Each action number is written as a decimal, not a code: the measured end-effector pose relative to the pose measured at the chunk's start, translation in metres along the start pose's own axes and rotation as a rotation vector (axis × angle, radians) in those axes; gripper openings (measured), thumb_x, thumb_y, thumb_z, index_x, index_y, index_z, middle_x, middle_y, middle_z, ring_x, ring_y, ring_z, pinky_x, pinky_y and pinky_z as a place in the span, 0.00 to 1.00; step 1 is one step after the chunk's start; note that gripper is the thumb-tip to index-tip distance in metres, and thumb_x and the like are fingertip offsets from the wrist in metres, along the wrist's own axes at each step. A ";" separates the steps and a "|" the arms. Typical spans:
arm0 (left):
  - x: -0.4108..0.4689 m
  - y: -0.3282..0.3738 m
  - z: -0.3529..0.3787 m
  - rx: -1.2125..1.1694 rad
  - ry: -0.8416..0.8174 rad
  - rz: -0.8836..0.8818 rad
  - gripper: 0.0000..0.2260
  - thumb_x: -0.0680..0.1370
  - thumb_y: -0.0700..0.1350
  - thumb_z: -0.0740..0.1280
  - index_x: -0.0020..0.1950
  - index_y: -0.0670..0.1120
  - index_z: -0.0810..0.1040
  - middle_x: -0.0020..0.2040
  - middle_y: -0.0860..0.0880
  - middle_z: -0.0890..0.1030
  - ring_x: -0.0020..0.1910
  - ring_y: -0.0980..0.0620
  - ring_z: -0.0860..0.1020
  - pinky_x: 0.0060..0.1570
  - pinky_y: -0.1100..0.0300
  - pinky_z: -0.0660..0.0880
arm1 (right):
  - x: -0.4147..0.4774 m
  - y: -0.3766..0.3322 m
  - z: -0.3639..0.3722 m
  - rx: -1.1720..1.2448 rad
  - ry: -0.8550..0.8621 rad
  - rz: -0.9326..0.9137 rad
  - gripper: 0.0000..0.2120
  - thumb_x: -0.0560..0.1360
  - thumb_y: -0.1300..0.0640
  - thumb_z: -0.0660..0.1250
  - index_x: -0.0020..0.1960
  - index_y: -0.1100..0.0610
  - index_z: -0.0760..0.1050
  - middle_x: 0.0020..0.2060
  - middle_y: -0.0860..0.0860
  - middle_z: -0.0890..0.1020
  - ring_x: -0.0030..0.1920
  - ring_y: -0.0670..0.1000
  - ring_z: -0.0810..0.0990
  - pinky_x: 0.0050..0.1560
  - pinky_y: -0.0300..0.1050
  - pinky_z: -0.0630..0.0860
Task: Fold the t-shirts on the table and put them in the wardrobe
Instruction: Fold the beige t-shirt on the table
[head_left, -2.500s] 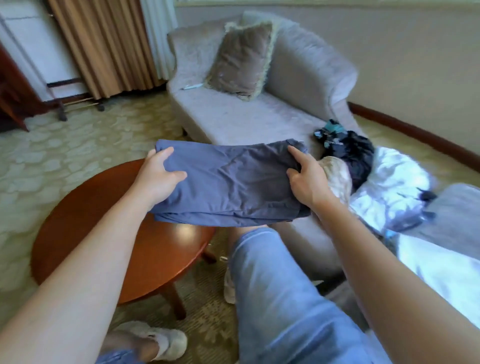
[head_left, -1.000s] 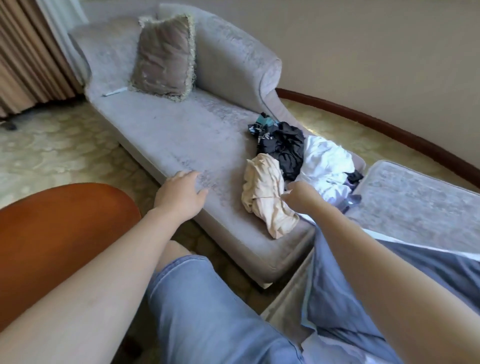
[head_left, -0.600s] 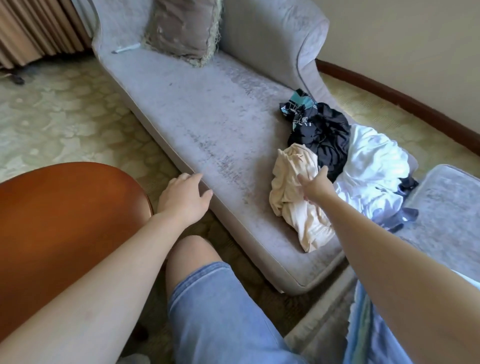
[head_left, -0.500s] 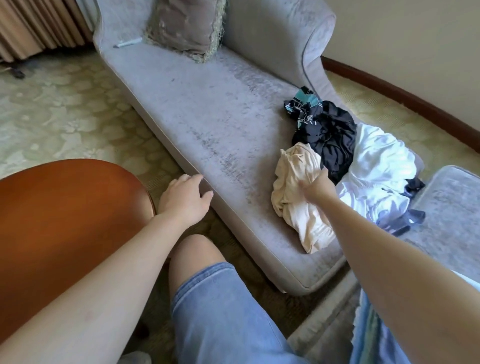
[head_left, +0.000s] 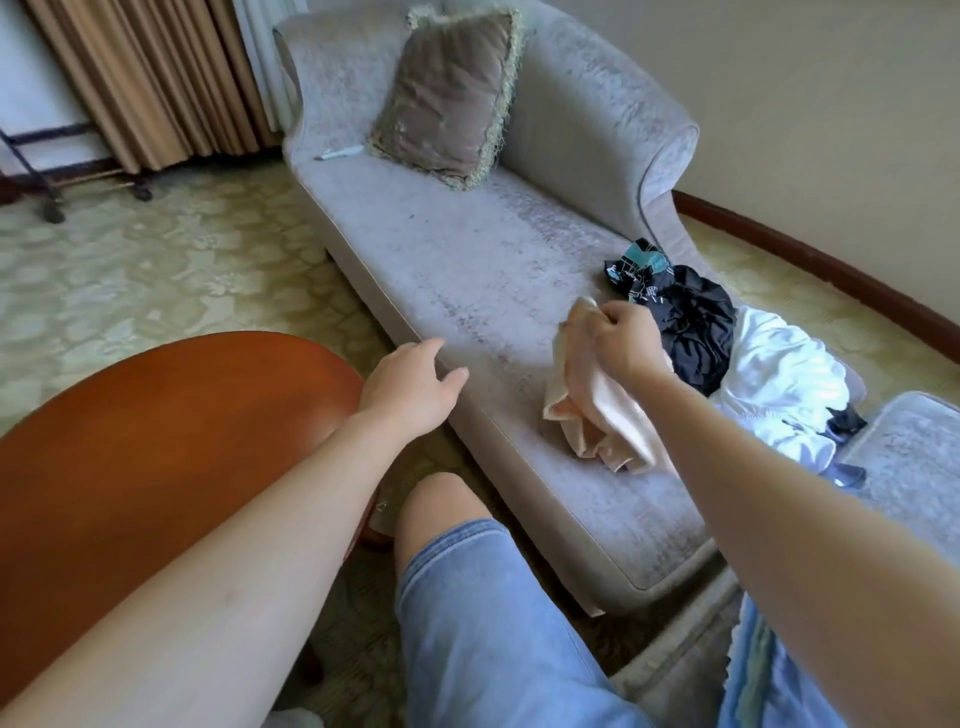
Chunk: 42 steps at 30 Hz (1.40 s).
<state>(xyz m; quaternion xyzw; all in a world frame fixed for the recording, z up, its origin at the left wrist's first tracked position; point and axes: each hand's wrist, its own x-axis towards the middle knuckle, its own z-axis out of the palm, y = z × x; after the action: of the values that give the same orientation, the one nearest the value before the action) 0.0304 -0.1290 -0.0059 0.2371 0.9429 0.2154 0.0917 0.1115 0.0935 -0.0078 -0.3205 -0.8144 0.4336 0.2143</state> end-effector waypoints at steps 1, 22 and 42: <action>-0.005 0.002 -0.010 -0.040 0.020 0.008 0.26 0.80 0.58 0.61 0.76 0.51 0.64 0.69 0.50 0.73 0.67 0.48 0.71 0.63 0.52 0.70 | -0.002 -0.022 0.002 0.021 -0.008 -0.062 0.20 0.80 0.56 0.61 0.29 0.55 0.67 0.24 0.49 0.69 0.27 0.48 0.67 0.28 0.42 0.61; -0.139 -0.117 -0.253 -0.474 0.539 -0.091 0.26 0.72 0.52 0.75 0.65 0.49 0.67 0.56 0.54 0.75 0.58 0.50 0.75 0.52 0.56 0.71 | -0.122 -0.393 0.065 0.461 -0.275 -0.591 0.11 0.78 0.62 0.61 0.42 0.57 0.81 0.38 0.55 0.82 0.46 0.58 0.83 0.51 0.55 0.81; -0.114 -0.215 -0.209 -0.191 0.793 -0.507 0.18 0.80 0.43 0.60 0.70 0.46 0.70 0.69 0.45 0.72 0.69 0.44 0.68 0.66 0.53 0.66 | -0.105 -0.250 0.169 0.130 -0.929 -0.095 0.17 0.79 0.70 0.56 0.64 0.61 0.75 0.54 0.59 0.80 0.53 0.58 0.80 0.55 0.50 0.79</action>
<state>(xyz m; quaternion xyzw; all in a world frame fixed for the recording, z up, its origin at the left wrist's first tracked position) -0.0157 -0.4313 0.0916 -0.1102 0.9093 0.3456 -0.2042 -0.0047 -0.1820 0.1061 -0.0407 -0.8089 0.5711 -0.1336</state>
